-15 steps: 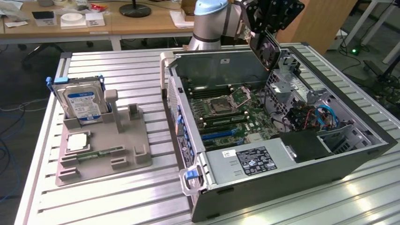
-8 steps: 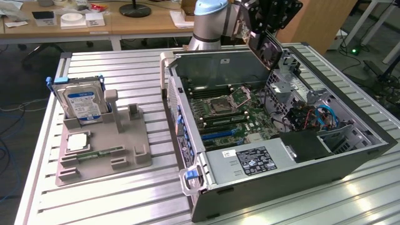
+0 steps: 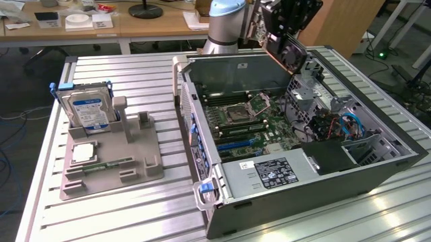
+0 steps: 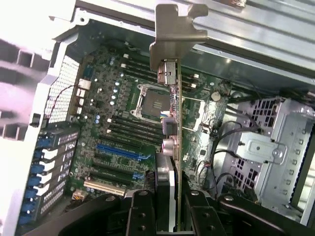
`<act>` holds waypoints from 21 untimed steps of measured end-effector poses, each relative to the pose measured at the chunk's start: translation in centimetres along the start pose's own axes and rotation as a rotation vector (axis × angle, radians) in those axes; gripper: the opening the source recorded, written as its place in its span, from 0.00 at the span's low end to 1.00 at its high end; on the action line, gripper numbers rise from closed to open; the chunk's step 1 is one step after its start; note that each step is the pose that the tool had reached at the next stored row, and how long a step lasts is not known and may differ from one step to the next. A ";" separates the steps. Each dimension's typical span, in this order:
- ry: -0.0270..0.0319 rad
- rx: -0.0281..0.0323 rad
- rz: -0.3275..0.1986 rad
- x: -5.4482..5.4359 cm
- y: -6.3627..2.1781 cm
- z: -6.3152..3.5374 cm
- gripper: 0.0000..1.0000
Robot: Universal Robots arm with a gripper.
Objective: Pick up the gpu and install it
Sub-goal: 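Insert the gpu into the slot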
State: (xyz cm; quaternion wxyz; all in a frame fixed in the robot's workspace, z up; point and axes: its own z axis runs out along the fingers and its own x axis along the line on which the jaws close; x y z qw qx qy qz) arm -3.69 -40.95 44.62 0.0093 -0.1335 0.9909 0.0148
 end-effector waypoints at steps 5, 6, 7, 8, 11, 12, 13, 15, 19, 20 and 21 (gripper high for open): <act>0.0021 -0.0016 -0.076 0.0 -0.01 0.01 0.28; 0.0029 -0.0023 -0.106 0.0 -0.01 0.01 0.28; 0.0034 -0.0026 -0.121 0.0 -0.01 0.01 0.28; 0.0037 -0.0029 -0.136 0.0 -0.01 0.01 0.28; 0.0051 -0.0039 -0.183 0.0 -0.01 0.01 0.28; 0.0054 -0.0042 -0.197 0.0 -0.01 0.01 0.28; 0.0058 -0.0046 -0.212 0.0 -0.01 0.01 0.28; 0.0066 -0.0052 -0.240 0.0 -0.01 0.02 0.28; 0.0081 -0.0066 -0.300 0.0 -0.02 0.03 0.28; 0.0085 -0.0069 -0.315 0.0 -0.02 0.03 0.28; 0.0089 -0.0073 -0.330 0.0 -0.02 0.04 0.28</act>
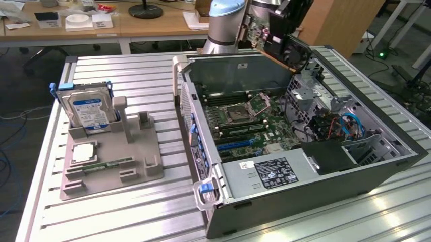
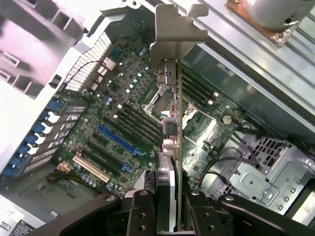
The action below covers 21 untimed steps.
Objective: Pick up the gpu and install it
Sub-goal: 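Insert the gpu into the slot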
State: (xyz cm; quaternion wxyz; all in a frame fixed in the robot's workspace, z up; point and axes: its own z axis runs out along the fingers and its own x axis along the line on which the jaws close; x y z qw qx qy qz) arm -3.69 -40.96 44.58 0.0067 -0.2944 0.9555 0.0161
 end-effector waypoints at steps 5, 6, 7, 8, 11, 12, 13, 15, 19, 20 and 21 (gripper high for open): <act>0.0020 -0.0017 -0.074 0.0 0.00 0.01 0.28; 0.0024 -0.0020 -0.089 0.0 -0.01 0.02 0.28; 0.0028 -0.0023 -0.103 0.0 -0.01 0.02 0.28; 0.0031 -0.0027 -0.118 0.0 -0.01 0.02 0.28; 0.0043 -0.0037 -0.163 0.0 -0.01 0.03 0.28; 0.0047 -0.0040 -0.179 0.0 -0.01 0.04 0.28; 0.0052 -0.0043 -0.194 0.0 -0.01 0.04 0.28; 0.0060 -0.0051 -0.225 0.0 -0.01 0.04 0.28; 0.0077 -0.0064 -0.288 0.0 -0.01 0.05 0.28; 0.0081 -0.0068 -0.304 0.0 -0.01 0.06 0.28; 0.0085 -0.0072 -0.319 0.0 -0.01 0.06 0.28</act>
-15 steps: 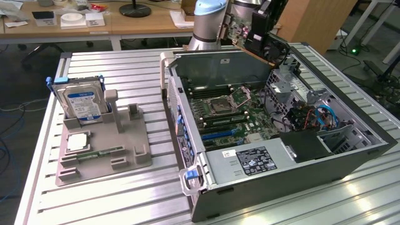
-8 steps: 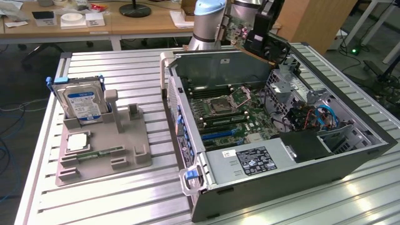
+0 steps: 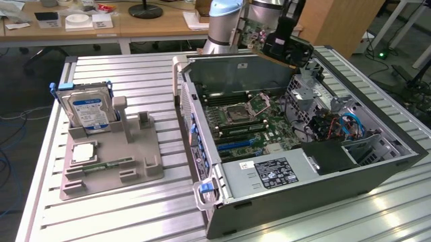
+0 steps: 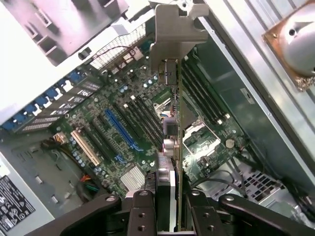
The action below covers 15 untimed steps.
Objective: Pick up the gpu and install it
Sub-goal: 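Insert the gpu into the slot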
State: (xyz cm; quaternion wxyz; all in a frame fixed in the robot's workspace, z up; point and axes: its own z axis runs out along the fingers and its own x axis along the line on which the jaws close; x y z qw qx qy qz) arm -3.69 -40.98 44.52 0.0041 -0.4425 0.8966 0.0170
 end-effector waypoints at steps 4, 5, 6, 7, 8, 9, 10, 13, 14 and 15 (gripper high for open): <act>0.0017 -0.0015 -0.064 0.0 0.00 0.01 0.28; 0.0021 -0.0018 -0.080 0.0 0.00 0.02 0.28; 0.0025 -0.0021 -0.095 0.0 0.00 0.02 0.28; 0.0029 -0.0024 -0.110 0.0 0.00 0.02 0.28; 0.0034 -0.0028 -0.125 0.0 0.00 0.02 0.28; 0.0038 -0.0031 -0.140 0.0 0.00 0.02 0.28; 0.0042 -0.0034 -0.155 0.0 -0.01 0.02 0.28; 0.0054 -0.0044 -0.200 0.0 -0.01 0.03 0.28; 0.0058 -0.0047 -0.214 0.0 -0.01 0.03 0.28; 0.0062 -0.0051 -0.228 0.0 -0.01 0.03 0.28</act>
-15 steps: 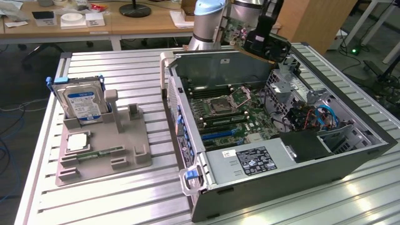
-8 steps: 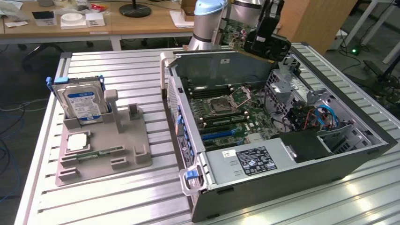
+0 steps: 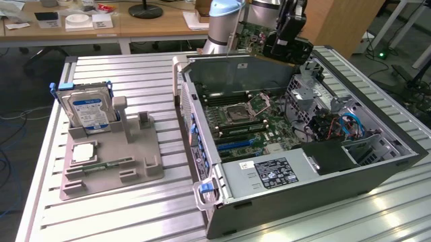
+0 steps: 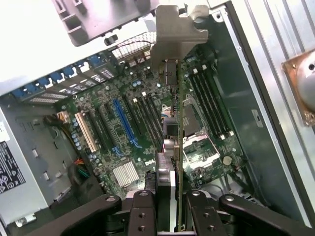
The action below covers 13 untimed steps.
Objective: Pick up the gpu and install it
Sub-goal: 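Insert the gpu into the slot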
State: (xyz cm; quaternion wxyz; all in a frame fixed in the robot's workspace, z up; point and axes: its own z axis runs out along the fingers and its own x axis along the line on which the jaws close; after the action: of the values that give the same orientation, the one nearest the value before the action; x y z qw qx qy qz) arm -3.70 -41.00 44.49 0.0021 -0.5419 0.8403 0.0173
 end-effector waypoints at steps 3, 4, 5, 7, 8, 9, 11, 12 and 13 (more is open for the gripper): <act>0.0012 -0.0009 -0.042 0.0 0.00 0.00 0.28; 0.0016 -0.0013 -0.057 0.0 0.00 0.01 0.28; 0.0019 -0.0016 -0.070 0.0 -0.01 0.01 0.28; 0.0026 -0.0021 -0.097 0.0 -0.01 0.02 0.28; 0.0030 -0.0025 -0.110 0.0 -0.01 0.02 0.28; 0.0034 -0.0027 -0.124 0.0 -0.01 0.03 0.28; 0.0041 -0.0034 -0.153 0.1 -0.01 0.03 0.28; 0.0045 -0.0037 -0.167 0.1 -0.01 0.04 0.28; 0.0049 -0.0041 -0.181 0.1 -0.02 0.04 0.28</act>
State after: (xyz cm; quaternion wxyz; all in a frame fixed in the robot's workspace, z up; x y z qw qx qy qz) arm -3.71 -41.06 44.45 0.0005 -0.6157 0.7878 0.0174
